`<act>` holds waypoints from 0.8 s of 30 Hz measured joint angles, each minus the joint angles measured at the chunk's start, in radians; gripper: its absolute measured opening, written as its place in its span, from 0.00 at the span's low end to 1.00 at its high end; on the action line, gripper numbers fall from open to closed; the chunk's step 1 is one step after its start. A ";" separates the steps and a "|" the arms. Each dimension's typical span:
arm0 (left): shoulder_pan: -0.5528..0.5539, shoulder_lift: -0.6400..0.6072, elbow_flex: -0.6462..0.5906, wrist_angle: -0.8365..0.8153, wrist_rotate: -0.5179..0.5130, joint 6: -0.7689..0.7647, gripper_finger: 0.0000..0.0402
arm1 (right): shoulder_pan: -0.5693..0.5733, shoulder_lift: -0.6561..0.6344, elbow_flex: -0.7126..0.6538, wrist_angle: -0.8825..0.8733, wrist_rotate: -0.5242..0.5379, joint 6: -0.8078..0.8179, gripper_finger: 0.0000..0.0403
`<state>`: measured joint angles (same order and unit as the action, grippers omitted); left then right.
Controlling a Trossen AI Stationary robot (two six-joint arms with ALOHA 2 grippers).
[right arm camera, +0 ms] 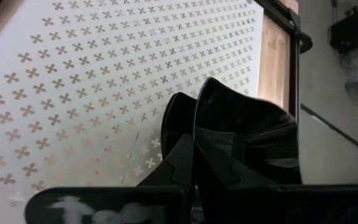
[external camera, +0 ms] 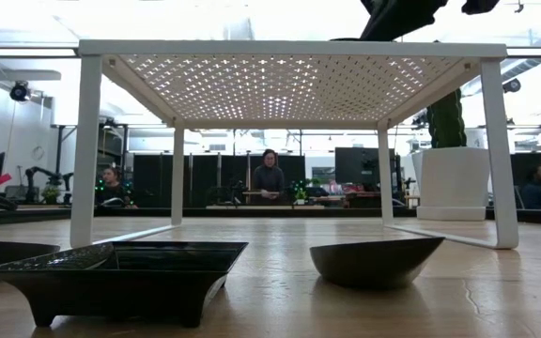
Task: Pick & Place Mini shaped plates
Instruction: Stack the distorted square plate on the other distorted square plate on the shelf
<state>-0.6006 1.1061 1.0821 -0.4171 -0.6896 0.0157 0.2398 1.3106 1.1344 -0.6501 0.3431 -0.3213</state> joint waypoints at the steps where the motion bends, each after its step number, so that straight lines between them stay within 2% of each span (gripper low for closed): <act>1: 0.000 0.000 0.000 0.000 0.000 -0.001 0.44 | 0.000 0.000 -0.005 0.012 0.001 -0.003 0.02; 19: 0.000 0.001 -0.002 0.023 0.000 0.006 0.44 | 0.000 -0.008 -0.042 0.051 0.001 0.000 0.02; 24: 0.000 0.001 -0.002 0.024 0.000 0.006 0.44 | -0.001 -0.008 -0.043 0.055 0.006 -0.003 0.08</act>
<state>-0.6006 1.1072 1.0799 -0.3927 -0.6892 0.0216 0.2392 1.3029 1.0916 -0.5954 0.3494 -0.3243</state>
